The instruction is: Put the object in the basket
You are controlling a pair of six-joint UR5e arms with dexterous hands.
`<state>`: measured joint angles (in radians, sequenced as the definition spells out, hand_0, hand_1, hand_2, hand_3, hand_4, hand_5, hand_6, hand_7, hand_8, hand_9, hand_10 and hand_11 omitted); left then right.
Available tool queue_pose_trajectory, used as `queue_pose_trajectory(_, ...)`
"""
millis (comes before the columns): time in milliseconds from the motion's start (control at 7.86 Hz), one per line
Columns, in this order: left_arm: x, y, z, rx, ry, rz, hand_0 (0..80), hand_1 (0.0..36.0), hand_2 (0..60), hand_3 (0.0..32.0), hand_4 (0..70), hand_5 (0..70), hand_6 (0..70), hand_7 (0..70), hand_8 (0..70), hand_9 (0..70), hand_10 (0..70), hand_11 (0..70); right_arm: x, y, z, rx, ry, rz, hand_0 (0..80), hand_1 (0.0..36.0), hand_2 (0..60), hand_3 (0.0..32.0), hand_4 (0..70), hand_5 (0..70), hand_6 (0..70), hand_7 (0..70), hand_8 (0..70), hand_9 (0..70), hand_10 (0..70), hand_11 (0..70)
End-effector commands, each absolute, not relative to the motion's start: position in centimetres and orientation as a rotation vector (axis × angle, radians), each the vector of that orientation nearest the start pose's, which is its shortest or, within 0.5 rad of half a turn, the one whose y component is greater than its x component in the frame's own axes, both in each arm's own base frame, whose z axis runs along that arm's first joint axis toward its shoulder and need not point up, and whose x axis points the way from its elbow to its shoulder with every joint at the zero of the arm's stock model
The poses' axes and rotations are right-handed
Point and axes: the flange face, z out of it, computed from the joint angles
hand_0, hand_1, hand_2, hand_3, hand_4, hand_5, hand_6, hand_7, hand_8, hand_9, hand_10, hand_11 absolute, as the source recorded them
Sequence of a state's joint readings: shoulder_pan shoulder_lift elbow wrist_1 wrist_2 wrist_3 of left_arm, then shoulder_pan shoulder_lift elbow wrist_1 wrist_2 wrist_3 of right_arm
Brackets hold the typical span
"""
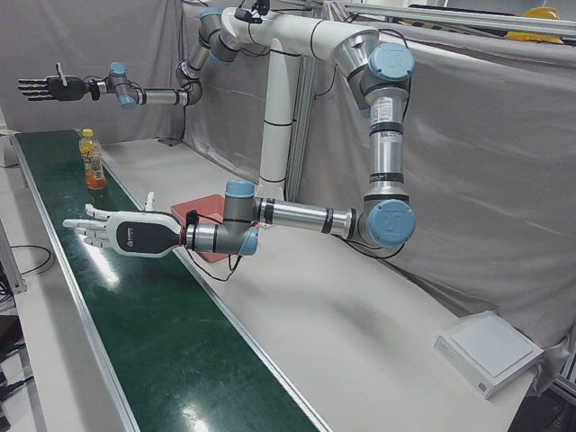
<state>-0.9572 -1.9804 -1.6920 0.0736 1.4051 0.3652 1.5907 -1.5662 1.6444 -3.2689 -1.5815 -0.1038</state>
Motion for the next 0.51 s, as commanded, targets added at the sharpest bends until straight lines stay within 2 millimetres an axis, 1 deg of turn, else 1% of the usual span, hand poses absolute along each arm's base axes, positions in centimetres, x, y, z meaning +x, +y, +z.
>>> queue_pose_trajectory(0, 24.59, -60.92, 39.99, -0.173, 2.380, -1.403, 52.2, 14.3, 0.2, 2.0, 13.2, 27.2, 1.9, 2.1, 11.2, 11.8, 9.7, 15.6, 14.19, -48.48, 66.13, -0.125, 2.211, -2.324, 0.0, 0.0, 0.0, 0.0, 0.0, 0.0, 0.0, 0.0, 0.0, 0.0, 0.0, 0.0)
queue_pose_trajectory(382, 24.59, -60.92, 39.99, -0.171, 2.380, -1.402, 52.4, 14.2, 0.0, 2.0, 13.3, 26.7, 1.9, 1.9, 11.1, 11.6, 9.6, 15.5, 14.19, -48.48, 66.13, -0.123, 2.211, -2.323, 0.0, 0.0, 0.0, 0.0, 0.0, 0.0, 0.0, 0.0, 0.0, 0.0, 0.0, 0.0)
